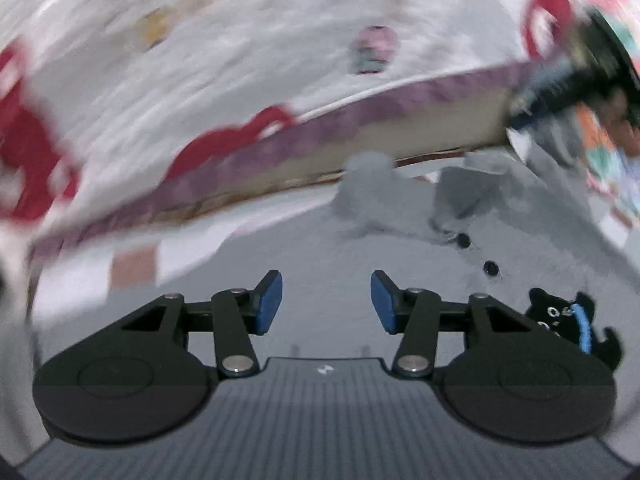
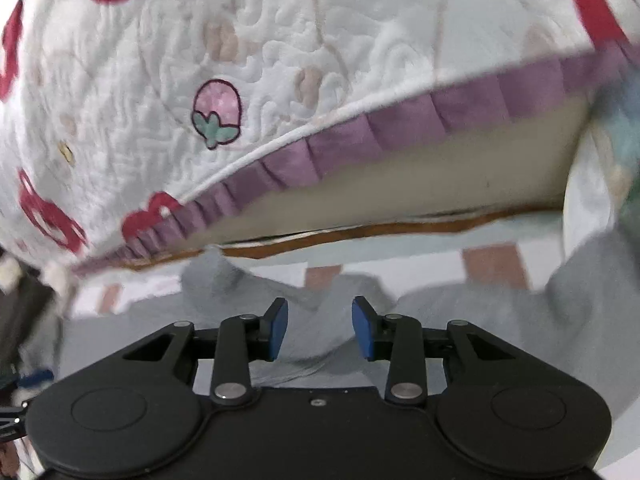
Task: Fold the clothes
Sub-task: 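Grasp the collar edge with the right tool while the left tool pinches the collar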
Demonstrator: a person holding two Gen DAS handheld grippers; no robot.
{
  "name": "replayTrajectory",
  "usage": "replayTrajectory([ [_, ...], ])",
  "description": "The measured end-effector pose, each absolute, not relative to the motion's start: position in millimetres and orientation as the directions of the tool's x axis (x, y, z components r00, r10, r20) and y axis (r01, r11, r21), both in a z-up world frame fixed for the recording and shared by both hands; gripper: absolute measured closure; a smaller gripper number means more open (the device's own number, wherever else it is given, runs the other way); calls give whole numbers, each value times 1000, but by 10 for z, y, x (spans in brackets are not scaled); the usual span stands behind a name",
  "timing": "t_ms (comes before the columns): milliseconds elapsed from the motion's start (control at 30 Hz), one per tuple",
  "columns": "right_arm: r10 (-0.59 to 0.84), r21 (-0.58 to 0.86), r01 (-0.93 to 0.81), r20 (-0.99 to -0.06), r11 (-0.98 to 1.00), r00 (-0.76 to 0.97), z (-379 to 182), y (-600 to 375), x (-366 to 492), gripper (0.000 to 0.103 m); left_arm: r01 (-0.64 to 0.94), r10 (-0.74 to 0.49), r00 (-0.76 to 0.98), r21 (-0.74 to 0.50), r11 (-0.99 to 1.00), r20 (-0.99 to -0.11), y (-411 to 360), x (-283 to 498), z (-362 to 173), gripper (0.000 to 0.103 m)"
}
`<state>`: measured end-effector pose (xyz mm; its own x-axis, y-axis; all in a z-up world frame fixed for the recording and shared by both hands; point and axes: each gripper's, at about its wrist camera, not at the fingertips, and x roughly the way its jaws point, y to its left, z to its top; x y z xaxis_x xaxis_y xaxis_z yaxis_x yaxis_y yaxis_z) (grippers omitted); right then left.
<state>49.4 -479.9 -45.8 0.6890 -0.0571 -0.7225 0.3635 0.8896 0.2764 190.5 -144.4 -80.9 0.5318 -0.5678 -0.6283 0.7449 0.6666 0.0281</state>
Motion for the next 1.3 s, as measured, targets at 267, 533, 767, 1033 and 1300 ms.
replayTrajectory([
  [267,-53,121,306,-863,944,503,-785,-4737,1306,48,860,-675,398,-3,510,-622,-2725,2141,-1242,46],
  [533,-128,-30,180,-815,983,565,-1106,-4698,1162,89,839,-715,255,-218,498,-650,-3122,2436,-1725,34],
  [767,-158,-5,220,-710,976,686,-1021,-4841,938,90,908,-854,179,-252,334,-488,-3052,2212,-1638,99],
  [1033,-196,13,316,-760,949,619,-1294,-5081,810,84,977,-734,40,-127,170,-678,-3215,1753,-1704,93],
  [1300,-259,115,501,-745,857,614,-1179,-5155,716,54,925,-801,215,-147,351,-559,-2824,2154,-1262,52],
])
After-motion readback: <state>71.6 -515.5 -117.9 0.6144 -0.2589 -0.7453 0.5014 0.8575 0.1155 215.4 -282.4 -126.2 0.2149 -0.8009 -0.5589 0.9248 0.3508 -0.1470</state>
